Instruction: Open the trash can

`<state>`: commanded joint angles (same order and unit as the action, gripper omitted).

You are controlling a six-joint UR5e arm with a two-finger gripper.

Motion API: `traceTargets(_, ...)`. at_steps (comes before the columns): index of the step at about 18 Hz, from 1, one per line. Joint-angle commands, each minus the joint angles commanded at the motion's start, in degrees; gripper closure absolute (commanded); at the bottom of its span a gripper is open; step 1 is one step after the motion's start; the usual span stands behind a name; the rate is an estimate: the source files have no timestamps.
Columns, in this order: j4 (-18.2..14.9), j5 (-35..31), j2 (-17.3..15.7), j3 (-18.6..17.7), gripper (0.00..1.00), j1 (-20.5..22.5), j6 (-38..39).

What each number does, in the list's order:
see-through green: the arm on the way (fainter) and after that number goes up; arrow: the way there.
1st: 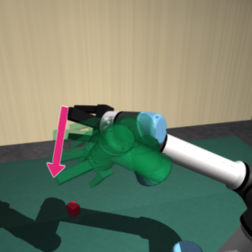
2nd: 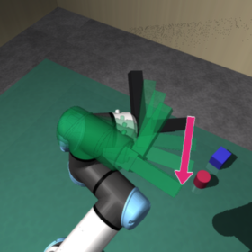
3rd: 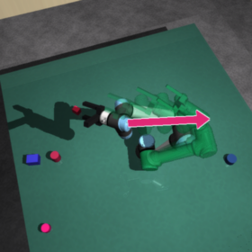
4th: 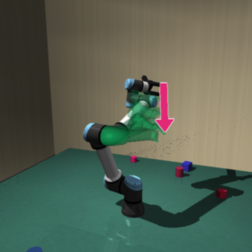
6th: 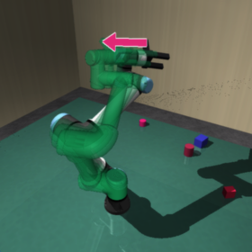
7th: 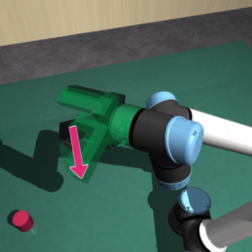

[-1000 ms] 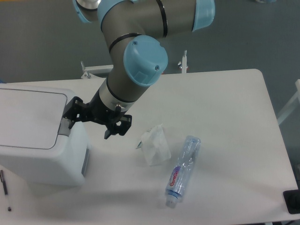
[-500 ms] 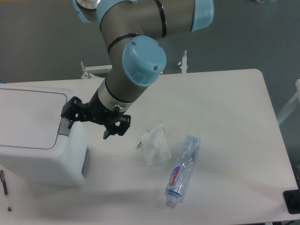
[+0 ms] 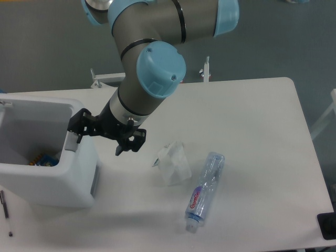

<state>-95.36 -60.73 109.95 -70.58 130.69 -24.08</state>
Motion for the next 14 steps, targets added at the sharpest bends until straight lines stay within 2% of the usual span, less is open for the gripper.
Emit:
traceTargets(7,0.44,0.0,-0.44,0.7,0.0,0.0,-0.18)
traceTargets(12,6.75,0.0,-0.62,0.7,0.0,0.52,-0.88)
traceTargets(14,8.78,-2.44,-0.27,0.01,0.0,1.92,-1.05)
